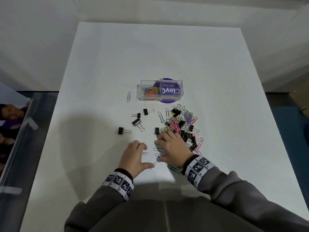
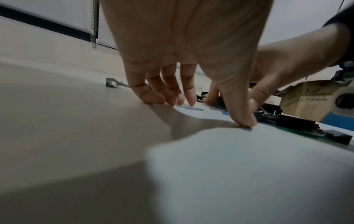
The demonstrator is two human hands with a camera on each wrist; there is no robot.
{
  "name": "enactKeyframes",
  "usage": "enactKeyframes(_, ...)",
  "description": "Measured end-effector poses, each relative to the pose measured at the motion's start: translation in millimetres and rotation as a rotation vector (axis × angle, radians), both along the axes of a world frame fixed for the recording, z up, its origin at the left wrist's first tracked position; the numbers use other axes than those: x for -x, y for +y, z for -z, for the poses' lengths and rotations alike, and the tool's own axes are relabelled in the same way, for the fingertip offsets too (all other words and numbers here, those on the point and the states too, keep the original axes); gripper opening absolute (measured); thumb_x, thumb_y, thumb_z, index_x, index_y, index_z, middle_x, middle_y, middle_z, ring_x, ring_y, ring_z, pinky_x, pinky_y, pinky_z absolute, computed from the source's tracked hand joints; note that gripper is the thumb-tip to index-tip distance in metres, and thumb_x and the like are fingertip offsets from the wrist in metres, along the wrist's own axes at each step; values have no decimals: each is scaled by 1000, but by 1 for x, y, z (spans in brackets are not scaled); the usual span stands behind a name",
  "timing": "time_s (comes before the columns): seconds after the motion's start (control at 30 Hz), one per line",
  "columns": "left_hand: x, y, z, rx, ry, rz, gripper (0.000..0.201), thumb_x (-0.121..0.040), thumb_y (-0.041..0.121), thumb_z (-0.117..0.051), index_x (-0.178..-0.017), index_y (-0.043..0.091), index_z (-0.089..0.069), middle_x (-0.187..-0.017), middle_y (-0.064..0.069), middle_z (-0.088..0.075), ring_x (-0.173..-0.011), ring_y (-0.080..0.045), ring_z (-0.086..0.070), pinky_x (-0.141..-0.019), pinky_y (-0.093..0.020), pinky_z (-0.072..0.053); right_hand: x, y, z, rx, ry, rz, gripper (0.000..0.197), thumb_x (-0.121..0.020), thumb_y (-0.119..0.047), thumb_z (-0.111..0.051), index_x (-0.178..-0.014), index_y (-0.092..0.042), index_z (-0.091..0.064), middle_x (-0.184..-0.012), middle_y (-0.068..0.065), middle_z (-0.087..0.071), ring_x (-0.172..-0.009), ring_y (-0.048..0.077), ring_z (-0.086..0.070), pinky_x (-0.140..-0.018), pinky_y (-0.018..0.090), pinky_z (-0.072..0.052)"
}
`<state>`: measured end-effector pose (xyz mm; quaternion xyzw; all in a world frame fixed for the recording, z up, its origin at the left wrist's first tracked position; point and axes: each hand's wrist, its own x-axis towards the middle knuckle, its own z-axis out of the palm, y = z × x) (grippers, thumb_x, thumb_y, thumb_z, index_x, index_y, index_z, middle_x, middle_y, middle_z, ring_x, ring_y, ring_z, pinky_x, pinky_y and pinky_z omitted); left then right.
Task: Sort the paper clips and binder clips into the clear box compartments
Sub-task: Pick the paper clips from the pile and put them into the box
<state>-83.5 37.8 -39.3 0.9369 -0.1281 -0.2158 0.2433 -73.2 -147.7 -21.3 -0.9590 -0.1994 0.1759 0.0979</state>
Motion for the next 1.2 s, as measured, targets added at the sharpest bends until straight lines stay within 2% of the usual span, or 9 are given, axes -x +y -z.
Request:
enactKeyframes(0.13,-1,2,-2,56,18,9,38,-79,27,-69,-111,12,-57,-108,-3,-54,-105,-18,-50,-85,-27,-41,3,1,6,108,-143,-22,47,-48,-49,-80,-87,-29,-66,-92,-5,-60,-88,18,-47,-73,31,-49)
enactKeyframes(0.23,-3,7,0,77,-5,29,24,-88,9,-55,-111,8,-61,-107,-10,-59,-104,-24,-54,-87,-30,-42,7,4,9,85,-265,-18,26,-52,-38,-81,-72,-31,-66,-82,-7,-60,-83,15,-38,-70,26,-40)
enactKeyframes(0.4,-2,9,-1,86,-40,53,24,-88,18,-57,-110,8,-62,-106,-9,-59,-104,-21,-51,-86,-27,-39,12,8,12,74,-330,-16,15,-55,-33,-76,-61,-26,-64,-82,-6,-59,-81,17,-35,-69,28,-25)
enactKeyframes(0.5,-3,7,-1,49,-7,46,17,-88,16,-57,-102,7,-62,-103,-8,-58,-102,-22,-49,-82,-26,-37,11,9,11,105,-356,-50,11,-63,-33,-70,-63,-23,-65,-83,-4,-60,-81,18,-36,-69,30,-26)
enactKeyframes(0.63,-7,4,3,-4,-26,94,11,-88,13,-57,-94,6,-62,-101,-9,-56,-100,-25,-47,-84,-30,-38,14,9,15,150,-410,-125,35,-76,-23,-34,-73,-15,-68,-89,0,-62,-84,21,-39,-71,32,-37)
enactKeyframes(0.8,-15,4,2,-18,-42,161,5,-89,13,-56,-87,9,-58,-89,-5,-57,-85,-24,-49,-76,-32,-36,12,15,12,215,-340,-198,34,-81,-23,-35,-76,-16,-68,-84,0,-62,-78,21,-53,-66,31,-48)
enactKeyframes(0.93,-49,7,-15,169,9,-74,6,-89,8,-50,-85,12,-52,-78,3,-49,-76,-19,-45,-69,-24,-30,10,18,15,205,-275,-198,18,-65,-36,-69,-69,-19,-68,-84,-4,-63,-76,18,-56,-65,25,-50)
enactKeyframes(1.07,-109,18,-21,408,33,-299,18,-93,1,-41,-93,3,-59,-87,-8,-50,-65,-16,-49,-62,-22,-38,7,17,17,185,-282,-188,28,-60,-41,-72,-76,-18,-70,-92,-4,-64,-86,17,-40,-74,29,-38)
enactKeyframes(1.2,-173,17,-30,661,336,-790,26,-90,10,-38,-66,12,-47,-65,-3,-43,-50,-12,-34,-40,-18,-25,2,14,5,6,-211,-91,28,-68,-35,-72,-80,-11,-65,-87,3,-63,-85,19,-45,-73,30,-44)
